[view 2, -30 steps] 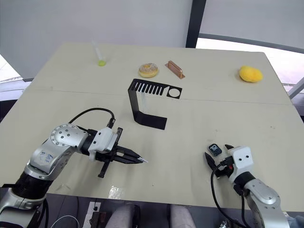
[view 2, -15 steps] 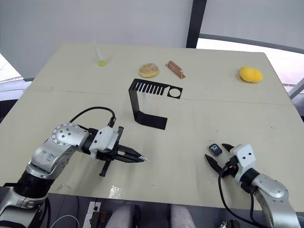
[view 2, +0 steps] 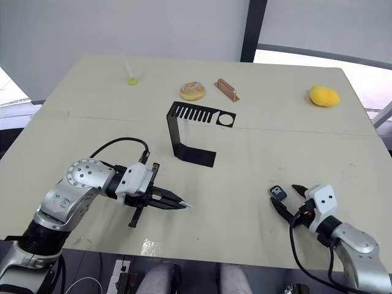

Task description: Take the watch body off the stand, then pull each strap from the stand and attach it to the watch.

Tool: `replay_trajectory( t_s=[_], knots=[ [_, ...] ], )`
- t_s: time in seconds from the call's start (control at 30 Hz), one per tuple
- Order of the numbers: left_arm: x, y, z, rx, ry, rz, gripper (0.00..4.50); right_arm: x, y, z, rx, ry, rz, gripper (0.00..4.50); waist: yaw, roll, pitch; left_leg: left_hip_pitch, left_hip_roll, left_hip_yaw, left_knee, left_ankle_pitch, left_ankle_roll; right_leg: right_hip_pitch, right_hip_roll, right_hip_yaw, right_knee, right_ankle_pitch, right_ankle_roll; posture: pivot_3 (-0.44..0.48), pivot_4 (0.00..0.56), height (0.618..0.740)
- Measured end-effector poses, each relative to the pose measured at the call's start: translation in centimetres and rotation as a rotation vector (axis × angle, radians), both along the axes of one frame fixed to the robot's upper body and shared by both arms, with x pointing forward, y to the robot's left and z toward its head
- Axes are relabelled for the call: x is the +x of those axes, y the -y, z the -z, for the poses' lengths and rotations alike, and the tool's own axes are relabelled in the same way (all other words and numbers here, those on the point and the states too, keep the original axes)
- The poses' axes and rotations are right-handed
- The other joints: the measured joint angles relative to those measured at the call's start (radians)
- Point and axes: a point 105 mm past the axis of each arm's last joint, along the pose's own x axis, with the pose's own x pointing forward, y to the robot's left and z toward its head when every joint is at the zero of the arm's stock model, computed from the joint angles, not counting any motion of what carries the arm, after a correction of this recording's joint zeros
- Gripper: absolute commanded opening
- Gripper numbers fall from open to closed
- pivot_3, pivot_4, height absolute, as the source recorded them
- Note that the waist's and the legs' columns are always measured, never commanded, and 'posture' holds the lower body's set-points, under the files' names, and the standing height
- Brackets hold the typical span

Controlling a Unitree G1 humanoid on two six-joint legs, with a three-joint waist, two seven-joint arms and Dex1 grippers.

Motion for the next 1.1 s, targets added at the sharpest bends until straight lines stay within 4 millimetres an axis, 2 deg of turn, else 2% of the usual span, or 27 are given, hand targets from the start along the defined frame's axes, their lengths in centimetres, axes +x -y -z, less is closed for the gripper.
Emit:
replay_trajectory(
  t_s=[0.57,0.7,0.83,1.1],
  knots=[
    [0.0,0.1,-0.1,-0.003,-0.001,0.001,0.0,0.3,-0.3,0.0,0.009,0.001,-0.047,4.45,-0.002,0.0,0.0,0.0,0.0,0.0,0.0,0.0,0.0,0.0,0.0,0.0,0.0,0.0,0.0,0.0,0.15,0.74],
    [0.1,0.1,-0.1,-0.004,-0.001,0.001,0.0,0.3,-0.6,0.0,0.011,0.001,-0.067,3.34,-0.002,0.0,0.0,0.0,0.0,0.0,0.001,0.0,0.0,0.0,0.0,0.0,0.001,0.0,0.0,0.0,0.15,0.74],
    [0.1,0.1,-0.1,-0.004,-0.002,-0.001,0.0,0.6,-1.2,0.0,0.005,0.012,-0.096,1.5,-0.002,0.0,0.0,0.0,0.0,0.0,0.001,0.0,0.0,0.0,0.0,0.0,0.001,0.0,0.0,0.0,0.15,0.74],
    [0.0,0.0,0.3,-0.004,-0.016,-0.01,0.0,0.9,-1.2,0.0,0.008,0.021,-0.109,1.49,-0.004,0.0,0.0,0.0,0.001,0.0,0.004,0.0,0.0,0.0,0.001,0.0,0.002,0.0,0.0,0.0,0.15,0.74]
  ],
)
